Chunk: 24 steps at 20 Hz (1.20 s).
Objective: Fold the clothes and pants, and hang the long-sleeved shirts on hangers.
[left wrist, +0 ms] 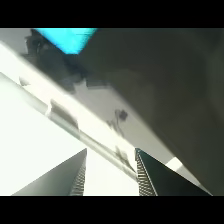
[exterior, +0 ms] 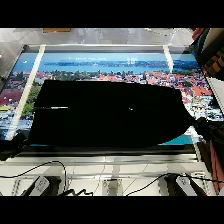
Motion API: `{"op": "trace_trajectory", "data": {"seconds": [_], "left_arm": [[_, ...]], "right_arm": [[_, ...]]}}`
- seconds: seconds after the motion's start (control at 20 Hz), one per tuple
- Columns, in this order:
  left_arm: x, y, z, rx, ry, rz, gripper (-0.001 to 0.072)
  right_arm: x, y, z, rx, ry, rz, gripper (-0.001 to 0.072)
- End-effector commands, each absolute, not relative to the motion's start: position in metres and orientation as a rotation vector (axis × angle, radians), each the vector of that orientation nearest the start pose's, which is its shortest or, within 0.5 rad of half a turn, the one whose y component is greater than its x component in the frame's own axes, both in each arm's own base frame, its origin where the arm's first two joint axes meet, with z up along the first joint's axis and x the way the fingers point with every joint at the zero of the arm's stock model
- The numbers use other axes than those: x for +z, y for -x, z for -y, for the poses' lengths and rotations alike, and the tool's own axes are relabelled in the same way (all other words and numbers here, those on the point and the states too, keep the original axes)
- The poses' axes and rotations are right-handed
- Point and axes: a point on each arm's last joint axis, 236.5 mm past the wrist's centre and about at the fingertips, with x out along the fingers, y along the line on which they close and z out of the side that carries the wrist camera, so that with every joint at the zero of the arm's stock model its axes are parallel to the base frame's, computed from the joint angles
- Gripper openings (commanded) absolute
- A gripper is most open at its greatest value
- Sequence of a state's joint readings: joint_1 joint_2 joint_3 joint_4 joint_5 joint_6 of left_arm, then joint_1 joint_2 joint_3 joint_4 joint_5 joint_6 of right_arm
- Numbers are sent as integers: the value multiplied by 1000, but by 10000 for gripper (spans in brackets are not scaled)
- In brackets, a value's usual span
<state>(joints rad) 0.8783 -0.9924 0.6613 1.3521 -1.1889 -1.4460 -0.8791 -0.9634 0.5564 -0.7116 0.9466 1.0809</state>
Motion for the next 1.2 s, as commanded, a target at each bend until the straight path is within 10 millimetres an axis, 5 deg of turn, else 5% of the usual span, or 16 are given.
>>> {"op": "trace_trajectory", "data": {"seconds": [0.0, 0.15, 0.4, 0.75, 1.0, 1.05, 1.15], "left_arm": [[-68, -178, -175, 615, 921, -1183, 364], [-74, -203, -170, 516, 1031, -1061, 365], [-93, -218, -167, 469, 1062, -1024, 438], [-116, -221, -163, 445, 1085, -1053, 431], [-119, -244, -151, 345, 935, -1073, 217], [-113, -255, -146, 296, 902, -1044, 43], [-89, -284, -141, 229, 894, -932, 7]], "right_arm": [[-21, -293, 124, -228, -899, -826, 19], [-21, -293, 124, -228, -898, -826, 20], [-21, -293, 124, -229, -897, -826, 20], [-25, -290, 127, -241, -875, -840, 20], [-22, -289, 121, -219, -888, -846, 20], [-22, -289, 117, -206, -897, -853, 20], [-17, -289, 110, -172, -904, -869, 20]]}}
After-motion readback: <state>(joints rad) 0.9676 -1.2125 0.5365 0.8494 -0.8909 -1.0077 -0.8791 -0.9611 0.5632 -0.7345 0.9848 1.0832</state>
